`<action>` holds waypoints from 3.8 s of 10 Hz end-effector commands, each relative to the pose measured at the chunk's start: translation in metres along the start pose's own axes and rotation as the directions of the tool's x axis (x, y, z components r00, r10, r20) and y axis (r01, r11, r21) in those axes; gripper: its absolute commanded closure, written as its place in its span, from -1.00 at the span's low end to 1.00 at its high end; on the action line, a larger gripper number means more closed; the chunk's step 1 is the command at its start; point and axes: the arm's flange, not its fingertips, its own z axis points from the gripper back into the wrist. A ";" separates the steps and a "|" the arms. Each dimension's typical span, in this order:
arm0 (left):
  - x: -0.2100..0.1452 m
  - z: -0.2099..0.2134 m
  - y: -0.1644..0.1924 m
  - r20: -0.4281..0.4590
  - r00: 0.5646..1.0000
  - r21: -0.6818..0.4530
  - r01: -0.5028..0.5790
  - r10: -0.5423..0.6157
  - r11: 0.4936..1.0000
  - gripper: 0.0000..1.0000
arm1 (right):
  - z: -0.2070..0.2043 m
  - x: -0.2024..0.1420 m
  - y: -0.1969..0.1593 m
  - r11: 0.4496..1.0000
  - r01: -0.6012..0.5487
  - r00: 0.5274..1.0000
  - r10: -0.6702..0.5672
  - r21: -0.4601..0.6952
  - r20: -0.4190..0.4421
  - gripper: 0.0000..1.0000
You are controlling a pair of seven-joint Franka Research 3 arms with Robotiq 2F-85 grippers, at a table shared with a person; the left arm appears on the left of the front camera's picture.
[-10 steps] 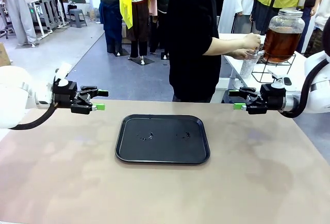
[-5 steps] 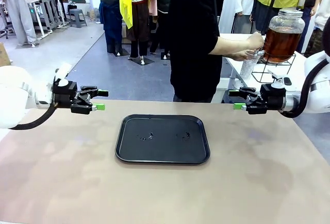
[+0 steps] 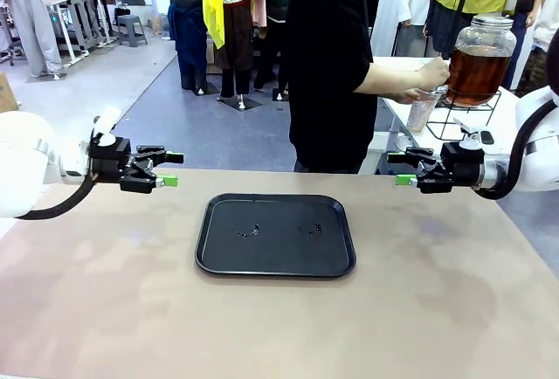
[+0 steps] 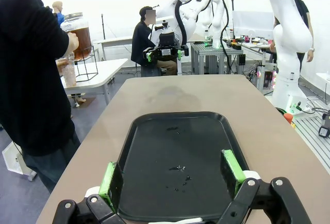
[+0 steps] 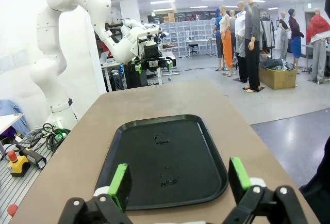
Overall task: Pour the drink into the iced cup.
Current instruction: Open the gripper to release the iced cup you were holding.
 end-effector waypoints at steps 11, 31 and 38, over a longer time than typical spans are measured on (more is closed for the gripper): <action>0.002 -0.001 0.002 0.002 1.000 -0.001 -0.002 0.002 1.000 -1.00 | 0.000 0.002 0.001 1.000 -0.002 1.000 0.002 0.005 0.005 -1.00; 0.002 -0.001 0.002 0.002 1.000 -0.001 -0.002 0.002 1.000 -1.00 | 0.000 0.002 0.001 1.000 -0.002 1.000 0.002 0.005 0.005 -1.00; 0.002 -0.001 0.002 0.002 1.000 -0.001 -0.002 0.002 1.000 -1.00 | 0.000 0.002 0.001 1.000 -0.002 1.000 0.002 0.005 0.005 -1.00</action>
